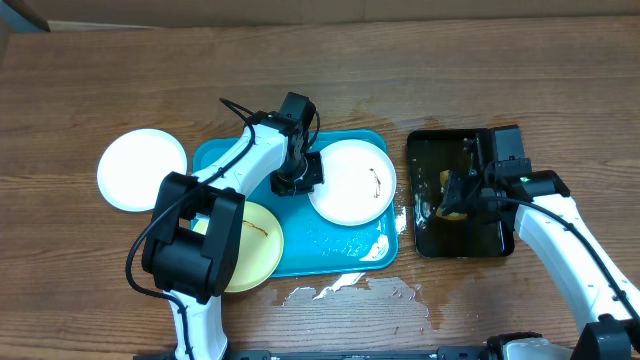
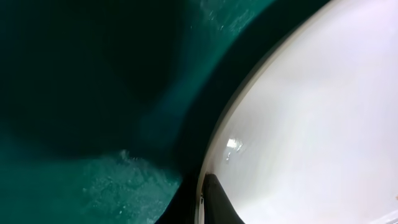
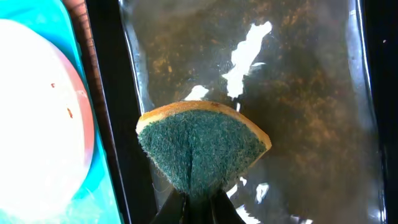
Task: Clean dirty plates on tray and stack at the side
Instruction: 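Lift the sponge with the right gripper and carry it onto the held plate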
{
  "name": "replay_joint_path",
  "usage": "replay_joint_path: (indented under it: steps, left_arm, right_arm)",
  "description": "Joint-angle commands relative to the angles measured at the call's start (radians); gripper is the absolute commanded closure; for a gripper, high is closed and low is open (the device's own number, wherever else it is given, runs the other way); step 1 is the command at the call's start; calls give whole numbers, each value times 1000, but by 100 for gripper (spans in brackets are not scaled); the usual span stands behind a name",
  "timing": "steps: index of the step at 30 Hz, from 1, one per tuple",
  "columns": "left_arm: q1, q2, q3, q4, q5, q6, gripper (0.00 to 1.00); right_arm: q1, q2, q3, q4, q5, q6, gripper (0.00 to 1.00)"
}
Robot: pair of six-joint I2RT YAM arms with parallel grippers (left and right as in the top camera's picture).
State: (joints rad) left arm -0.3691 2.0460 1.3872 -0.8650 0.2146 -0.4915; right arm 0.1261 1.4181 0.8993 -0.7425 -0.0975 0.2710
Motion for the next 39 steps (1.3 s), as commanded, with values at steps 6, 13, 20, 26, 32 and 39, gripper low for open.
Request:
replay_joint_path:
  steps: [6, 13, 20, 26, 32, 39]
  left_arm:
    - [-4, 41, -22, -133, -169, 5, 93]
    - [-4, 41, 14, -199, -248, -8, 84]
    - [-5, 41, 57, -220, -247, -6, 52]
    - [-5, 41, 62, -214, -244, -7, 53]
    - [-5, 41, 62, -161, -194, -6, 53]
    - [-5, 41, 62, -147, -187, -7, 56]
  right_arm:
    - [2, 2, 11, 0, 11, -10, 96]
    - [2, 2, 11, -3, 31, -5, 96]
    - [2, 2, 45, -28, 36, -6, 96]
    - [3, 2, 195, -182, 9, -13, 96]
    - [26, 2, 260, -178, -259, -146, 96]
    - [211, 94, 250, -105, -174, -194, 96]
